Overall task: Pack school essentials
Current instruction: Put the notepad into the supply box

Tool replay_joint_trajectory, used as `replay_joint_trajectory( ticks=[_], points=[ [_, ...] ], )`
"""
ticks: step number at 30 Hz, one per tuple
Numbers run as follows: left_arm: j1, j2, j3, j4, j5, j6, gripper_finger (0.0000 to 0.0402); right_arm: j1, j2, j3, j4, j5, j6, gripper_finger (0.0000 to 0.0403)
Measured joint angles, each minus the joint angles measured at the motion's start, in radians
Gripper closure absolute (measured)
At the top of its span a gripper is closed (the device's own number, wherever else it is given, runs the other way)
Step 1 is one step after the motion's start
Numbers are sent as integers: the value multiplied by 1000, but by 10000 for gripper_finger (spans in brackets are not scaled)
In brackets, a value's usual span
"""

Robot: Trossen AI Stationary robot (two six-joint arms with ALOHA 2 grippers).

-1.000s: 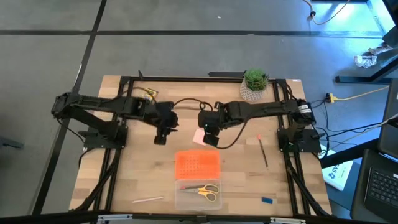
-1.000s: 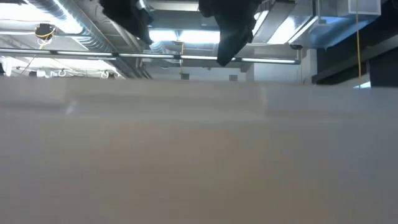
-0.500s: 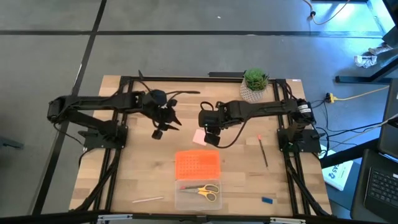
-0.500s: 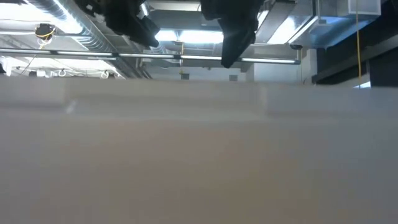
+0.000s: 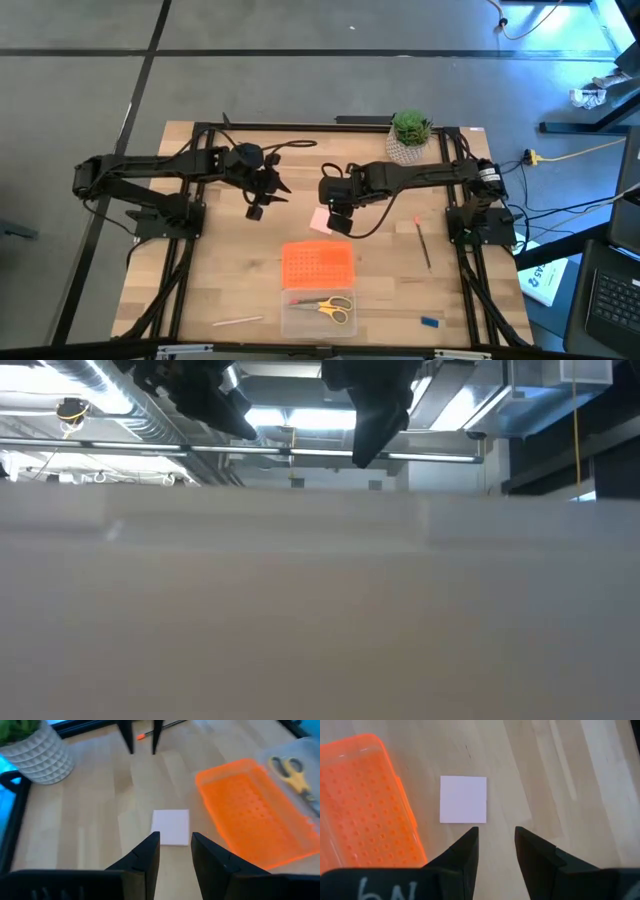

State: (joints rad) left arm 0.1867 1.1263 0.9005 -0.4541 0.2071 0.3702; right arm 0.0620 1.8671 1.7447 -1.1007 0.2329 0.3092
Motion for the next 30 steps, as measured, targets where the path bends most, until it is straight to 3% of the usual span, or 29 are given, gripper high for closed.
replay_joint_trajectory(
  ticks=[10, 25, 30],
  points=[
    [0, 0, 0, 0, -117, 0, 298, 0, 0, 0, 29, 0, 0, 274],
    [0, 0, 0, -1, -120, 0, 298, 0, 0, 0, 96, -1, 0, 273],
    [0, 0, 0, 0, -120, 0, 298, 0, 0, 0, 98, -1, 0, 241]
  ],
)
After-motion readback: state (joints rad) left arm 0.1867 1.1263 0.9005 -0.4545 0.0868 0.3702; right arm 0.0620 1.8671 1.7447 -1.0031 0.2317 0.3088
